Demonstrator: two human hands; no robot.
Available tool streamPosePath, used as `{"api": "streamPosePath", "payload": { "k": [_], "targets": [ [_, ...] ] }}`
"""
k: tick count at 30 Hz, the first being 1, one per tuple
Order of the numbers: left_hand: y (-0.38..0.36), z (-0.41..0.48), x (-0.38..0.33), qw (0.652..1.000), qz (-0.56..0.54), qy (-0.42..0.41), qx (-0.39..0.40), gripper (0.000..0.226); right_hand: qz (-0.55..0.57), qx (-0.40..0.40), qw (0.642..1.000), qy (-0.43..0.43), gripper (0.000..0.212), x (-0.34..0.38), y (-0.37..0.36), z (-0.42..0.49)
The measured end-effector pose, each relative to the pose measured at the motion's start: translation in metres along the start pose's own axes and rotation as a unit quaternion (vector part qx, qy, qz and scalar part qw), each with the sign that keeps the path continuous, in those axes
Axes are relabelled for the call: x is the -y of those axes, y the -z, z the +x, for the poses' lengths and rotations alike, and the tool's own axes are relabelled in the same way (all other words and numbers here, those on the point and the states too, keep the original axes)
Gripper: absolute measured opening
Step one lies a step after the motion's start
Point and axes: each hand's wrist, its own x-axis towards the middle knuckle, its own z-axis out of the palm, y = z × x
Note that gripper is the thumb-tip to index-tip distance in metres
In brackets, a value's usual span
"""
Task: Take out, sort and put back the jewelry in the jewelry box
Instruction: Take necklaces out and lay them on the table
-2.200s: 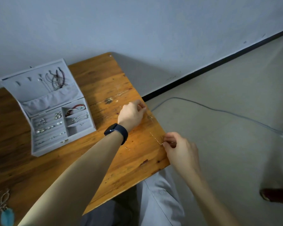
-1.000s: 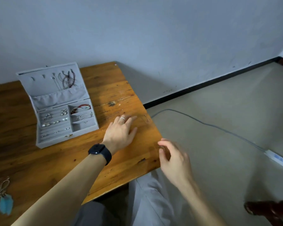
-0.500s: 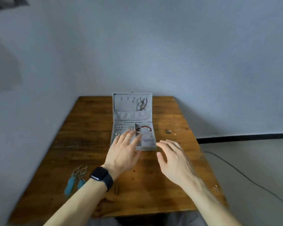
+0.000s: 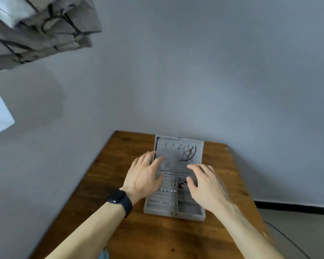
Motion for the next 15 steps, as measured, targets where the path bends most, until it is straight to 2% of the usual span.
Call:
{"api": "streamPosePath", "payload": {
  "k": [5,9,15],
  "targets": [
    [-0.001,0.063,-0.001,1.0,-0.011,0.003,-0.011,0.063,-0.029,-0.037,0.998,-0.051,0.035,-0.017,-0.018,0.043],
    [0.0,0.117,0.002,1.0,0.004,-0.001,-0.001,0.066,0.004,-0.071,0.992,-0.107,0.024,-0.014,-0.034,0.077],
    [-0.01,0.168,0.005,0.991,0.032,0.003,0.13,0.055,0.06,-0.047,0.981,-0.178,0.025,0.001,-0.064,0.11]
  ]
}}
